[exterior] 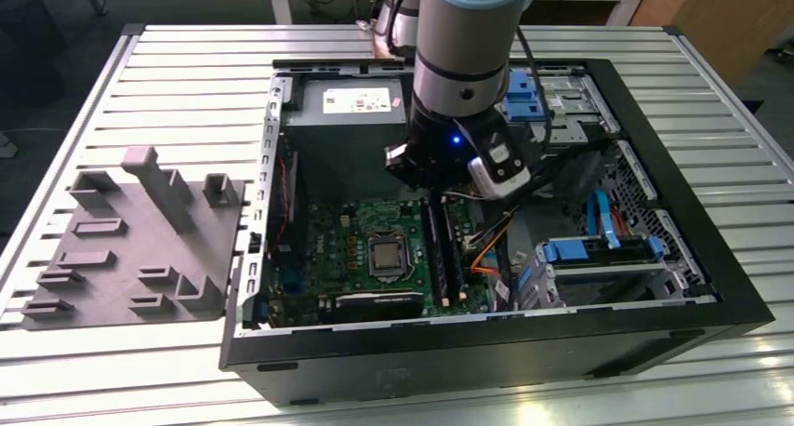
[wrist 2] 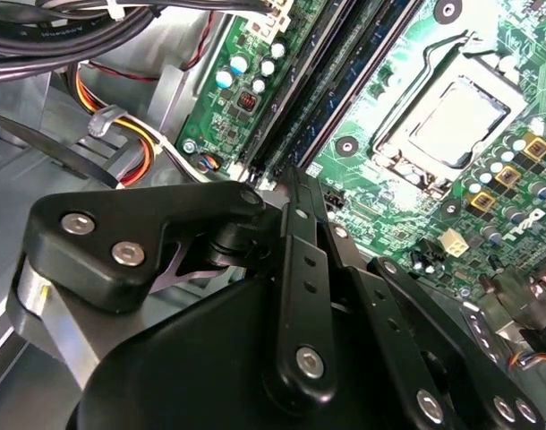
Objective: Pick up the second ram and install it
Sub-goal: 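Press down the second ram until it locks into place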
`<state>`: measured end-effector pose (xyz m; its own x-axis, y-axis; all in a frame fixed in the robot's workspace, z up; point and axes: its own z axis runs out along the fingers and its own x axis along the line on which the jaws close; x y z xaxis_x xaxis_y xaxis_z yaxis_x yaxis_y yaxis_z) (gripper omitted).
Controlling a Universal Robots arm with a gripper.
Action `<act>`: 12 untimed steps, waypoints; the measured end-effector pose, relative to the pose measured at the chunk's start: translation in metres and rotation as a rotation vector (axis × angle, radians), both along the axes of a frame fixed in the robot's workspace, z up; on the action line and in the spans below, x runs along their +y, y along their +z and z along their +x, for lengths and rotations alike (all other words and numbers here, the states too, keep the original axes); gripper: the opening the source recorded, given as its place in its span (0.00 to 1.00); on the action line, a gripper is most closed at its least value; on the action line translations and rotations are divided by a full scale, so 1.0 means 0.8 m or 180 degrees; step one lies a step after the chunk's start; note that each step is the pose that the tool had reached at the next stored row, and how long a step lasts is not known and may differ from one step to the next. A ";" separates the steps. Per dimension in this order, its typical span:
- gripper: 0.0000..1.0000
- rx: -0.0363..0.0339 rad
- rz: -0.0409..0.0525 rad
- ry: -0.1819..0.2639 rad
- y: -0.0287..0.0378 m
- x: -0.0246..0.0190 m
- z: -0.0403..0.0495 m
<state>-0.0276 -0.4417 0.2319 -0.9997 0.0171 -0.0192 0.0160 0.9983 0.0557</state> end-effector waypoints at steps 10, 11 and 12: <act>0.11 0.0000 0.0001 0.0000 0.0057 0.0000 0.000; 0.11 0.0000 0.0000 0.0000 0.0060 0.0000 0.000; 0.11 0.0000 0.0000 0.0000 0.0064 0.0000 0.000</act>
